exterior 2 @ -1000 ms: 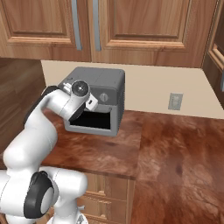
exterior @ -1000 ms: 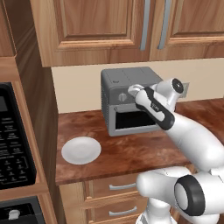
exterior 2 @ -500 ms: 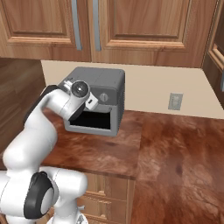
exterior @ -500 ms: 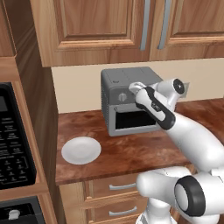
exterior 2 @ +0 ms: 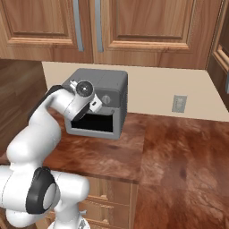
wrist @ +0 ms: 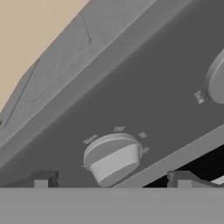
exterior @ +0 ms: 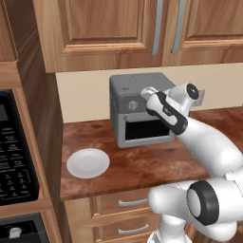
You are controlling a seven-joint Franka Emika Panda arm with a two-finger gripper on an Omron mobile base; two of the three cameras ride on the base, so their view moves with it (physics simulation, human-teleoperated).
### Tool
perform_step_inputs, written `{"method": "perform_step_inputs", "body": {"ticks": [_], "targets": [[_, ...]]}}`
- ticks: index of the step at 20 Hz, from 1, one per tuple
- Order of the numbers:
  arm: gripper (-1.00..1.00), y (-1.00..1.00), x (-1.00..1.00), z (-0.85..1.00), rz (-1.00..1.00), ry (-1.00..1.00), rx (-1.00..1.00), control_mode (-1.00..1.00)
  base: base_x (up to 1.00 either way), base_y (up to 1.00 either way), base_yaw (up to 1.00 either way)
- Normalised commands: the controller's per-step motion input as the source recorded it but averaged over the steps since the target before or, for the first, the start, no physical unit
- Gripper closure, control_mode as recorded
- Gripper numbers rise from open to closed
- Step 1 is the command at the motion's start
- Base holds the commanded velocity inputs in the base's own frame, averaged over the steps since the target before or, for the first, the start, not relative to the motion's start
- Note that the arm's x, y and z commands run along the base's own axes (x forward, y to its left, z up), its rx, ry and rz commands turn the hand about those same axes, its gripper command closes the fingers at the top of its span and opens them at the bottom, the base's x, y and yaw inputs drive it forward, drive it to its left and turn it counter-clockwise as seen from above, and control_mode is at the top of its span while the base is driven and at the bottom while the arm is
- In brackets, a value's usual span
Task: Pull the toaster oven rack outwards. Pick up the baguette from the plate and place it on the toaster oven rack. Close the toaster oven door fully and set the temperature to the lowest setting.
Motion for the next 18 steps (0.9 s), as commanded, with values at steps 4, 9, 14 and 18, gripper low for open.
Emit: {"method": "perform_step_inputs", "body": {"ticks": [4, 9, 14, 18], "targets": [[-1.0, -0.09, 0.04, 0.0, -0.05, 0.04, 0.03, -1.0, 0.0, 0.0, 0.0], [-1.0, 0.0, 0.09, 0.0, -0.05, 0.0, 0.0, -1.0, 0.0, 0.0, 0.0], [1.0, 0.0, 0.01, 0.0, -0.03, 0.0, 0.0, -1.0, 0.0, 0.0, 0.0], [1.0, 0.0, 0.0, 0.0, 0.0, 0.0, 0.0, -1.0, 0.0, 0.0, 0.0]]}}
